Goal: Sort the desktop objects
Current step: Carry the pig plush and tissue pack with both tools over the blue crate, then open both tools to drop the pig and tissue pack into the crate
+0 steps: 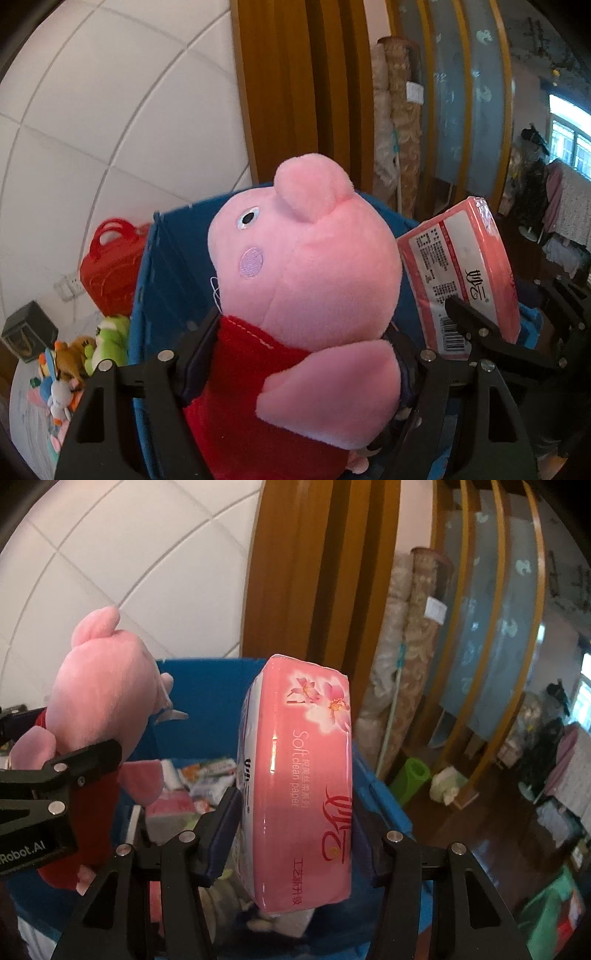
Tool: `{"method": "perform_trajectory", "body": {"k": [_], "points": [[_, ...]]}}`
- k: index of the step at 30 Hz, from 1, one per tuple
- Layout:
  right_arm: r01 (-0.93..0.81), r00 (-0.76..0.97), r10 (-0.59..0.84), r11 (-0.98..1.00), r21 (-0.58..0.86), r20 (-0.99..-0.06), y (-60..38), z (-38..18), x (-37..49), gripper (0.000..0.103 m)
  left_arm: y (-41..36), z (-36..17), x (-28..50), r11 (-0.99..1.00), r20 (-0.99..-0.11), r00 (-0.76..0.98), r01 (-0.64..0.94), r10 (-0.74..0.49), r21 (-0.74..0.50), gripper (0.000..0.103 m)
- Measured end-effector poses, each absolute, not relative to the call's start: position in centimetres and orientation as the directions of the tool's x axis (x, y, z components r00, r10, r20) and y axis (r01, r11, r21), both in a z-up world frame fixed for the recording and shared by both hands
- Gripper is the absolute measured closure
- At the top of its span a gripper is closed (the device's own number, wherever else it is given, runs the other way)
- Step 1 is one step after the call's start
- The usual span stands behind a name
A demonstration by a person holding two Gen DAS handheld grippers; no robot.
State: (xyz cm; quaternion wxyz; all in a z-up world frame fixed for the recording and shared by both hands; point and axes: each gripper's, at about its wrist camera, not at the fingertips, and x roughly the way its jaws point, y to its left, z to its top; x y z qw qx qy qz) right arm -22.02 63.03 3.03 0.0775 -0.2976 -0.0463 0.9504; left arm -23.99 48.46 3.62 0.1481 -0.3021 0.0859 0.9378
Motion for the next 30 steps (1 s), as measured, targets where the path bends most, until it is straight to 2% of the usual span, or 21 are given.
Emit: {"method": "perform_trajectory", "body": {"k": [3,4,5,7,18,23,30], "points": [[-0.085,-0.804,0.142,-0.989,-0.125,-0.578,63.4,2.1,-22.3,0.043,48.4,2.7,-23.9,-0.954,-0.604,-0.777,-0.287,0.179,0.085,0.023],[-0.082,-0.806,0.139,-0.989,-0.125,-0.575,63.6,2.0,-22.4,0.031,48.3,2.7,-23.9,-0.958,-0.600,-0.783,-0.273,0.166,0.091,0.021],[-0.081,-0.807,0.141,-0.988,-0.128,-0.573,63.5,1.9,-22.2,0.011,48.0,2.6,-23.7,-0.960,-0.598,-0.785,-0.265,0.160,0.092,0.018],[-0.076,-0.814,0.142,-0.987,-0.138,-0.564,63.3,1.9,-22.0,0.001,47.7,2.5,-23.5,-0.965,-0.601,-0.785,-0.251,0.152,0.083,0.010],[-0.043,-0.827,0.102,-0.992,-0.119,-0.553,62.4,1.8,-20.0,0.000,46.3,1.9,-21.8,-0.969,-0.596,-0.792,-0.230,0.133,0.090,0.010],[-0.037,-0.809,0.078,-0.996,-0.083,-0.583,62.5,1.4,-19.4,0.000,45.4,1.7,-20.3,-0.967,-0.596,-0.789,-0.243,0.150,0.078,0.010],[-0.015,-0.829,0.030,-0.999,-0.031,-0.559,61.6,1.7,-18.2,0.000,42.6,1.9,-19.4,-0.980,-0.581,-0.807,-0.184,0.108,0.073,0.010]]}}
